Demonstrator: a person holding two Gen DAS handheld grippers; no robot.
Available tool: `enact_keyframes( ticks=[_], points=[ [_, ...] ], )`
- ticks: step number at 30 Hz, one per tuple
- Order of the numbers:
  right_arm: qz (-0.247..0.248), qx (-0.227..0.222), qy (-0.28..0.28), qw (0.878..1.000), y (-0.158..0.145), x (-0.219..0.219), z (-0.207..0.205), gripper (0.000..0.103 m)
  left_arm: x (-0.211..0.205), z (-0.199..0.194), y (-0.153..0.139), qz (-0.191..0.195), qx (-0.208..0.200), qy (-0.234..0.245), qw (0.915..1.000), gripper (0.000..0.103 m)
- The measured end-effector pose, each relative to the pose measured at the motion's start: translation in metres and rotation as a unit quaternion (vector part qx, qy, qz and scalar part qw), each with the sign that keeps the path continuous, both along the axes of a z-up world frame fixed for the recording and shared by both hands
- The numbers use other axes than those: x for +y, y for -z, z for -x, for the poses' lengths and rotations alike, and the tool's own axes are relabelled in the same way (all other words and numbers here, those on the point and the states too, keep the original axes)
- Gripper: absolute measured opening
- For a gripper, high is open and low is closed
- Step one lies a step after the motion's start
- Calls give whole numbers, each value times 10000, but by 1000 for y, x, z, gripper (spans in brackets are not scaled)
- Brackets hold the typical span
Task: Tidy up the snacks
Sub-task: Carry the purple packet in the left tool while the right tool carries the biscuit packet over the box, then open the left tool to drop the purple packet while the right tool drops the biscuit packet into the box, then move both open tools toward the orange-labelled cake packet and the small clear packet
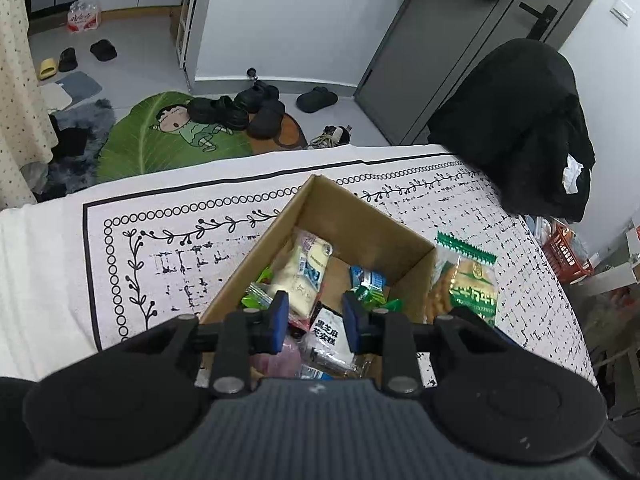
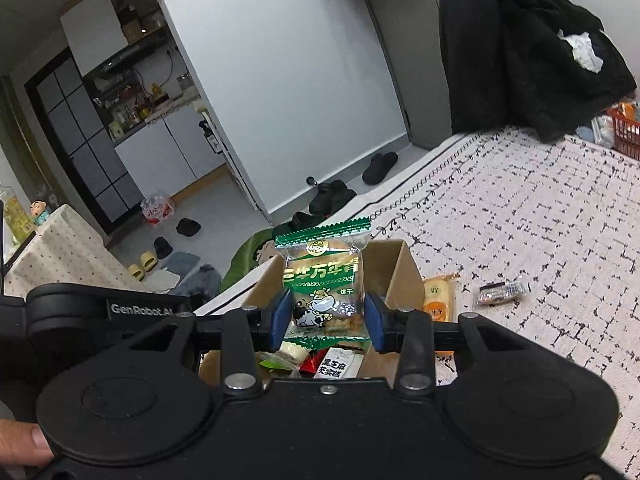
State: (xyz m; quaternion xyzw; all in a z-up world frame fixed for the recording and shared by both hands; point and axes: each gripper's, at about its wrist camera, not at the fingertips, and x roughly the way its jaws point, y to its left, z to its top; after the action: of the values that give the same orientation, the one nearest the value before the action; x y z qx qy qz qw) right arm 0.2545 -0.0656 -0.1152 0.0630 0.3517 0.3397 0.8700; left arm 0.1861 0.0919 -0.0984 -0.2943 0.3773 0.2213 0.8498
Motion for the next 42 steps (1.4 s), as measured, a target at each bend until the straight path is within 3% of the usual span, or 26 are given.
enact_keyframes(
  ticks=[11, 14, 22, 25, 42],
  points=[
    [105, 72, -102, 9999, 14, 15, -5, 42, 15, -3, 8, 98, 245, -41, 9996, 33],
    [195, -80, 48, 9998, 18, 17, -8, 51, 16, -3, 9, 137, 264, -91, 9995, 40],
    [44, 49, 435, 9990, 8, -14, -19, 51, 9, -6, 6, 46, 331, -54, 9994, 74],
    [39, 169, 555, 9983, 9, -26, -24, 51, 3, -8, 2, -4, 317, 13, 9995, 81],
    [-63, 544, 916, 9943, 16, -86, -44, 56, -49, -30, -16, -304, 120, 198, 9993, 83]
  ],
)
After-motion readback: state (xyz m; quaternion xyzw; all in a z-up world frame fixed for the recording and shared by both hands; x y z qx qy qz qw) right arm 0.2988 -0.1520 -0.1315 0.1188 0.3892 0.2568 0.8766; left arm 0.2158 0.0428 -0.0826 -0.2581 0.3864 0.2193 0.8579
